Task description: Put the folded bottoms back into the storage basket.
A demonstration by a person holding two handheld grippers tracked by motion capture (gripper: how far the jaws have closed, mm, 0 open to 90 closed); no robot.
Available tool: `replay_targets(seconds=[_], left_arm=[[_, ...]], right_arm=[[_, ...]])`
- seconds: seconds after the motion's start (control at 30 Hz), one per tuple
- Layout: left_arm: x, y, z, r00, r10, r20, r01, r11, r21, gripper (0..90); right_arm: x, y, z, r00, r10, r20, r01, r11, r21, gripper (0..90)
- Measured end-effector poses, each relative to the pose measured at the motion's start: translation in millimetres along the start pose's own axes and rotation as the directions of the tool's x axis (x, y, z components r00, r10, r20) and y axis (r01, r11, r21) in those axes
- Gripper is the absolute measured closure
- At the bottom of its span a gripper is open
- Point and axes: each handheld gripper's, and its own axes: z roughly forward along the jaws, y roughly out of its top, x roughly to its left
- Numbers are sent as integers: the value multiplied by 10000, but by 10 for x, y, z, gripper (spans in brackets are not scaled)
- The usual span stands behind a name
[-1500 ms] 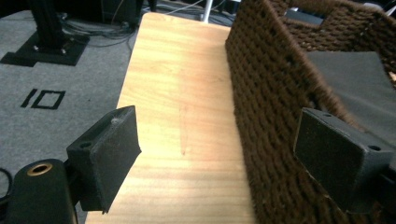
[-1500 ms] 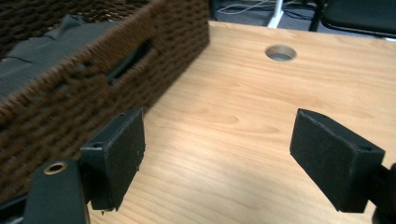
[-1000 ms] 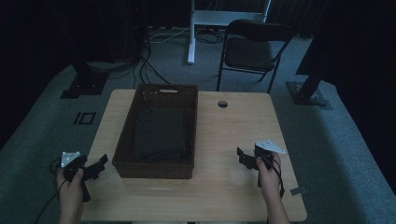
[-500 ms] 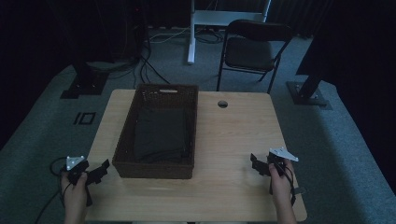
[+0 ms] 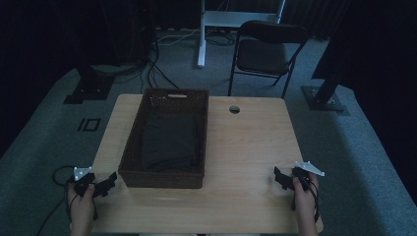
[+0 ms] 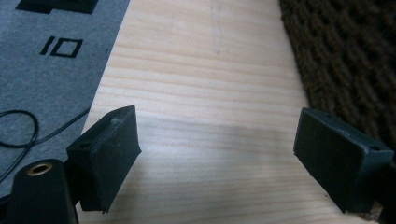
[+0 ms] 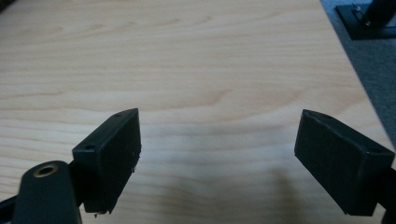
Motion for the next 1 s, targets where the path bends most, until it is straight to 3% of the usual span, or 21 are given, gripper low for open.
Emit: replay_targets(seconds=[0.1, 0.3, 0.4, 0.6, 0.73, 0.8, 0.83, 1.0], left_arm=[[12, -10, 26, 9998, 35, -178, -33, 9999, 100, 142], [53, -19, 72, 9990, 204, -403, -179, 9979, 617, 143], [57, -16, 86, 9988, 256, -415, -233, 9982, 553, 143], [14, -15, 108, 9955, 618, -722, -571, 9962, 663, 142], [-38, -16, 124, 9892, 1021, -1050, -930, 9918, 881, 142], [-48, -15, 128, 9888, 1032, -1080, -938, 9916, 893, 135], [-53, -15, 129, 9887, 1010, -1109, -912, 9917, 907, 131], [-61, -16, 132, 9884, 935, -1198, -828, 9924, 913, 123]], right_arm=[[-59, -62, 9, 9991, 47, 427, -61, 9994, 345, 141], [-116, -82, -8, 9985, 160, 522, -193, 9978, 627, 140], [-121, -82, -6, 9984, 239, 504, -272, 9975, 654, 140], [-94, -76, 11, 9984, -198, 523, 154, 9964, 832, 140], [-39, -76, 28, 9956, -919, 192, 895, 9910, 998, 136], [-22, -77, 32, 9936, -1127, 109, 1109, 9884, 1035, 134], [1, -80, 36, 9892, -1464, -90, 1465, 9831, 1101, 128], [-1, -80, 36, 9887, -1492, -136, 1498, 9825, 1106, 124]])
